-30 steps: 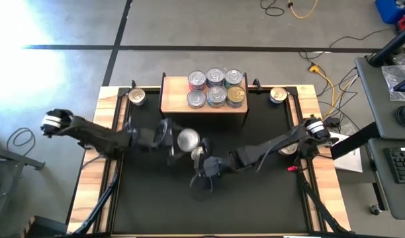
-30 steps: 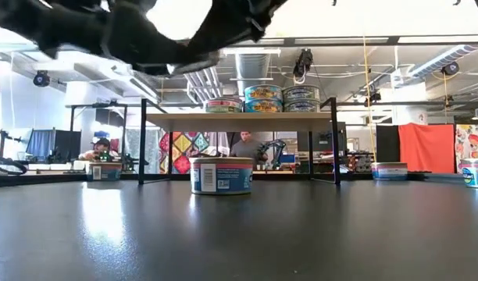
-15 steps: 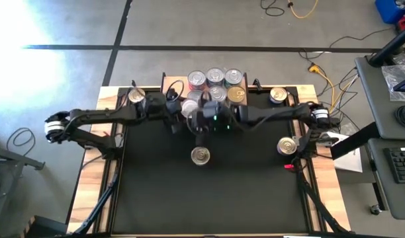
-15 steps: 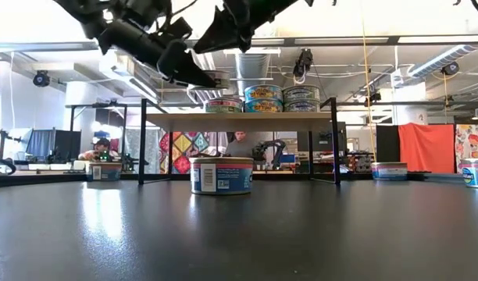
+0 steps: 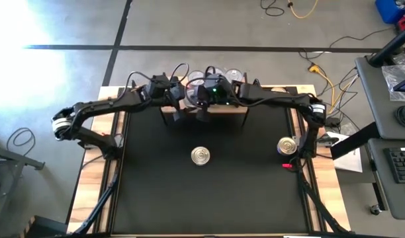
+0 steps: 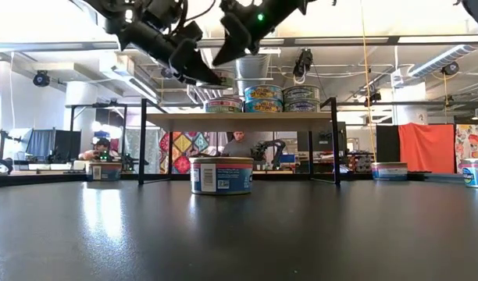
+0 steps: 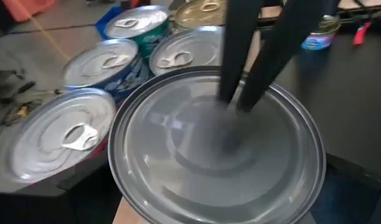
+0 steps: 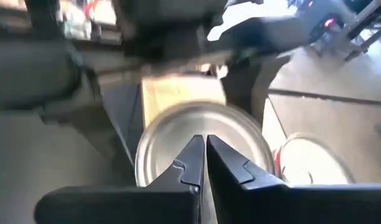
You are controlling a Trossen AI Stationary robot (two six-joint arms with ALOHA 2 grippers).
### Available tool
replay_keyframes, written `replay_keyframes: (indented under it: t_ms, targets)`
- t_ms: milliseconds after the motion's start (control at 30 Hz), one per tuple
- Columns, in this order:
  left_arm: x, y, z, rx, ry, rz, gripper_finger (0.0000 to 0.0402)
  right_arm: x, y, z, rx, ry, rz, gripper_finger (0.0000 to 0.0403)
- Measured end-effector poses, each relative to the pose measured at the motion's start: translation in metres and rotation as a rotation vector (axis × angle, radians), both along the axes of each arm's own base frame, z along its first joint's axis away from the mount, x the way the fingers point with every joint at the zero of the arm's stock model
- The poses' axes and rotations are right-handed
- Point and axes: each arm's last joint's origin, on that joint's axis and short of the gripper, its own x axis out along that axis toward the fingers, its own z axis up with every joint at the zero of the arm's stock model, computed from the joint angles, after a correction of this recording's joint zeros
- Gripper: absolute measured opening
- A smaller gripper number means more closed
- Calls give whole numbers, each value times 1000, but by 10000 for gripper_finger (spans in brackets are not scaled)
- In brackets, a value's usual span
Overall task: Stack canned seafood by type on shelf
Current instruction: Stack the white green tuna can on top of the white green tuna can on the shelf
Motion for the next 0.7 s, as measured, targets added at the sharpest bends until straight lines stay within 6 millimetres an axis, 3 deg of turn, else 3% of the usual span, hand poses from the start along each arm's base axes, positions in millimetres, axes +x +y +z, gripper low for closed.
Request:
replay_keyframes:
  t_ms: [100, 333, 700]
  targets:
    - [2, 8, -3, -15, 22, 14, 386, 0, -7, -10, -5, 49, -4, 12]
    - [3, 21, -6, -46, 42, -31, 388, -3, -21, -12, 15, 47, 30, 12]
    - [11, 31, -7, -23, 65, -72, 388, -5, -23, -27, 21, 89, 69, 12]
